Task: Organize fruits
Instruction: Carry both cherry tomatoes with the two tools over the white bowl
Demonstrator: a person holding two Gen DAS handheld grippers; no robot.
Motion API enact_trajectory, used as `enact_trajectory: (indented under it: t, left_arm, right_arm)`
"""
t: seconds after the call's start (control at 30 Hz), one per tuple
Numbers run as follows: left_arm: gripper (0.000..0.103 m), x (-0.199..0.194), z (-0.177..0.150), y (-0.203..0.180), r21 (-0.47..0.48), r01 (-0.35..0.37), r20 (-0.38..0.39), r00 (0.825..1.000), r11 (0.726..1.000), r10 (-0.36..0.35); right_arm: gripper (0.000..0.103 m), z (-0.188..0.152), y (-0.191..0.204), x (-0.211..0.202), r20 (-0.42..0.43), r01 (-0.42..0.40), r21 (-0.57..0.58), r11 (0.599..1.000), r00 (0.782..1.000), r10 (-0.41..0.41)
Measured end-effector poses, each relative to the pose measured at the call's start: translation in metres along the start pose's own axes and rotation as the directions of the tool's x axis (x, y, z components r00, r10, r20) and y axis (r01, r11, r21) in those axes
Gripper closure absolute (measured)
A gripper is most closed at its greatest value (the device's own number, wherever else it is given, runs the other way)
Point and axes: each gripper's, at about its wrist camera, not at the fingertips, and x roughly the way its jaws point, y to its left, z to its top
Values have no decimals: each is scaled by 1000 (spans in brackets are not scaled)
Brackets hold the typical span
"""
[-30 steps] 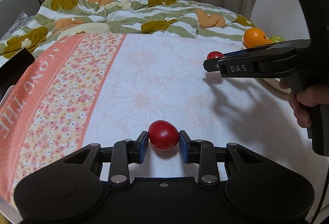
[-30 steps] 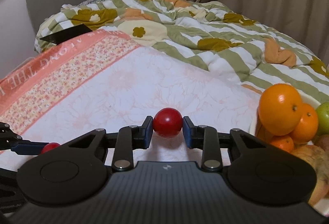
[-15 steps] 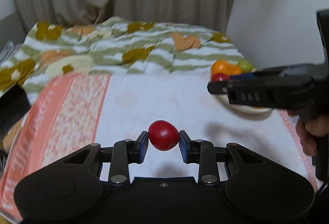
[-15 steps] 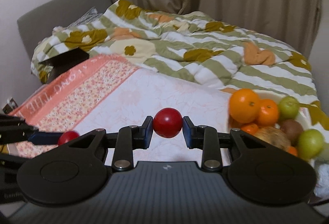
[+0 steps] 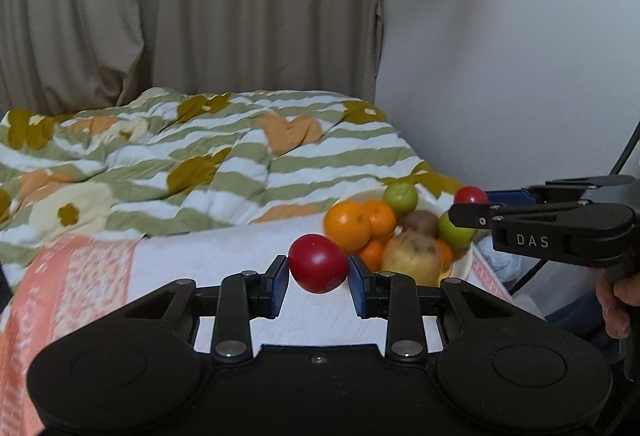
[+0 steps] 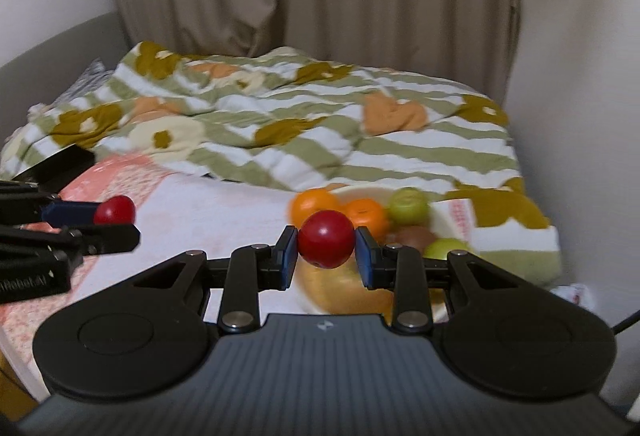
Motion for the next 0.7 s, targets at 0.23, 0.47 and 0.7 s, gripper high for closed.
enact_trajectory:
  t: [0.23, 0.47, 0.7]
  left_arm:
    - [68, 50, 25, -33, 7, 23, -24, 999, 1000, -23]
    - [68, 109, 38, -63, 45, 48, -74, 996, 998, -44]
    - [68, 153, 35, -79, 83, 48, -138, 990, 995, -36]
  right_arm:
    - [57, 8, -51, 27, -28, 18, 15, 1000, 999, -18]
    - [57, 13, -90, 56, -50, 15, 21, 1000, 999, -14]
    - [57, 15, -115, 79, -74, 0, 32, 999, 997, 3]
